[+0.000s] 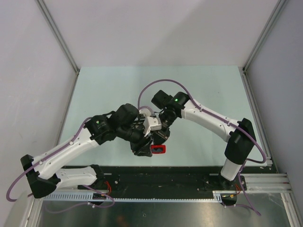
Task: Organize the sunglasses
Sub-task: Pass from the right arm to the left
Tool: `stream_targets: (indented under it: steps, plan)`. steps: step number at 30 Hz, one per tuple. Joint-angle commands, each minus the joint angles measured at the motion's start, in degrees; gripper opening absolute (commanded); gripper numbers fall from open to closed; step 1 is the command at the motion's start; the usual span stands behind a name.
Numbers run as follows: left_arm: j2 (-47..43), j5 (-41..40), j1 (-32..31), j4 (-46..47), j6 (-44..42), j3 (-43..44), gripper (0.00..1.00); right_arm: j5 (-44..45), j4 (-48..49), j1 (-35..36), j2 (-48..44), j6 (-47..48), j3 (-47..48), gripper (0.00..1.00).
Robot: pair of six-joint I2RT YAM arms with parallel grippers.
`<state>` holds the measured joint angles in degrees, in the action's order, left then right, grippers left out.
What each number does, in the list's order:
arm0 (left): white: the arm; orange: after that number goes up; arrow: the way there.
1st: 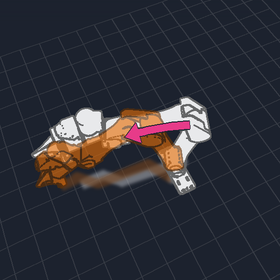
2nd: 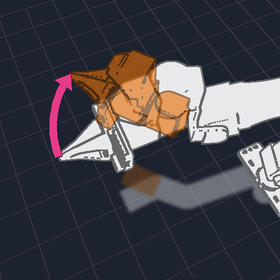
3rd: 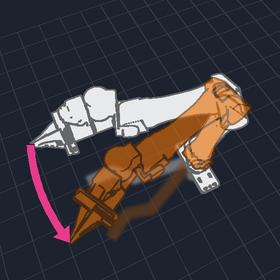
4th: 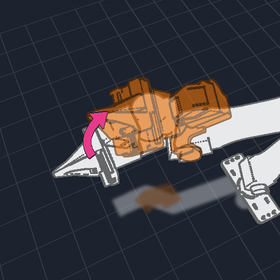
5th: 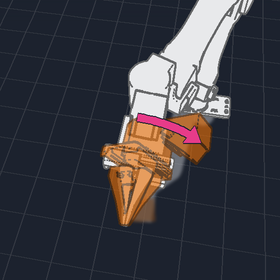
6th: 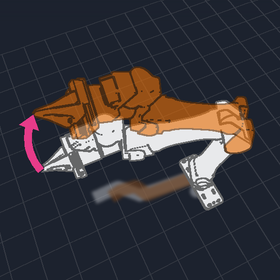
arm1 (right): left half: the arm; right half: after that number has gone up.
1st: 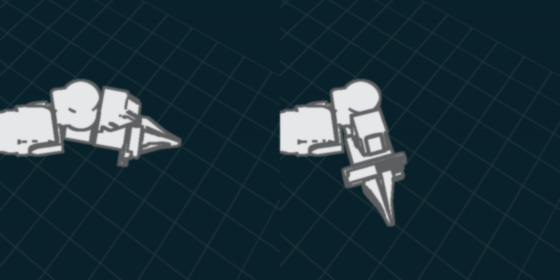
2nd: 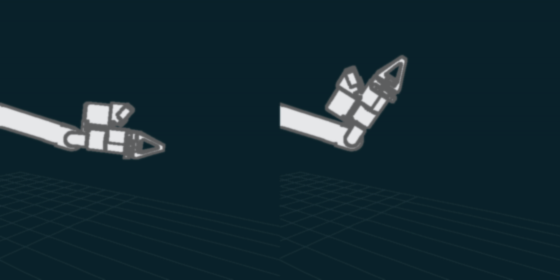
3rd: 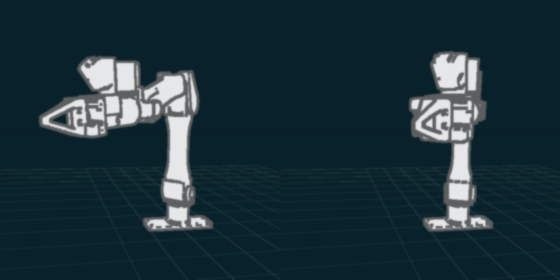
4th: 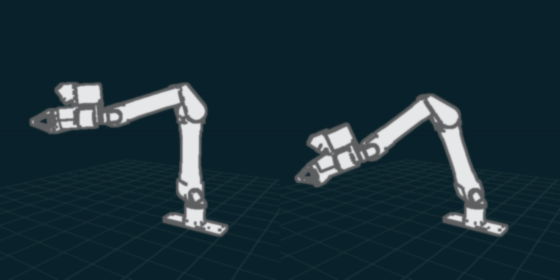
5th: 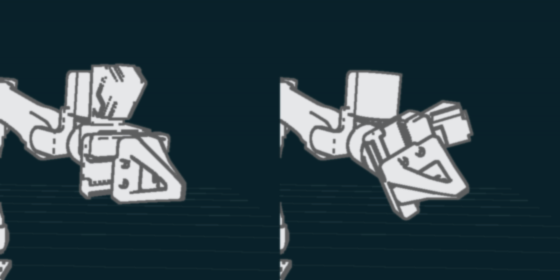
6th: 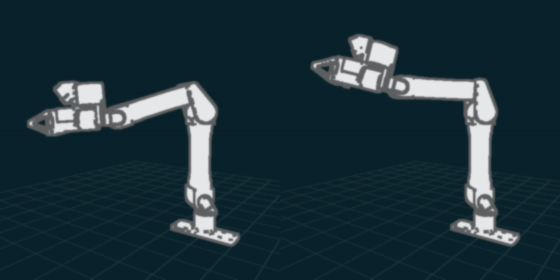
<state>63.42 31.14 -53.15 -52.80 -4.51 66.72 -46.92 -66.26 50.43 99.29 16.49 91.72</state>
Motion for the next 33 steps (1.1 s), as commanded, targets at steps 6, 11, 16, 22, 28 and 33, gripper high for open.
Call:
stream_targets:
  steps: [6,11,16,22,28,33]
  plan:
    - [1.8,0.9,-2.5,-1.6,-2.8,-1.2,0.61,-2.9,3.0,-0.2,-3.2,-0.5,1.2,0.00]
    - [1.6,-1.9,-2.7,-1.6,-2.3,-0.5,0.47,-5.5,3.7,-0.9,-3.5,-1.4,0.9,0.00]
    - [0.3,-2.8,-2.7,-1.5,-1.6,1.2,0.40,-7.9,4.3,-1.8,-4.4,-2.4,0.7,0.00]
    - [-1.1,-4.1,-2.7,-1.3,-1.5,2.1,0.39,-9.9,5.7,-3.2,-5.4,-3.7,0.5,0.00]
    - [-1.9,-3.7,-2.6,-1.5,-2.2,4.3,0.29,-9.7,5.4,-3.3,-5.6,-2.9,-0.5,0.00]
    - [-1.2,-1.3,-2.7,-1.5,-2.3,3.7,0.21,-9.2,5.4,-3.2,-6.1,-2.8,-0.3,0.00]
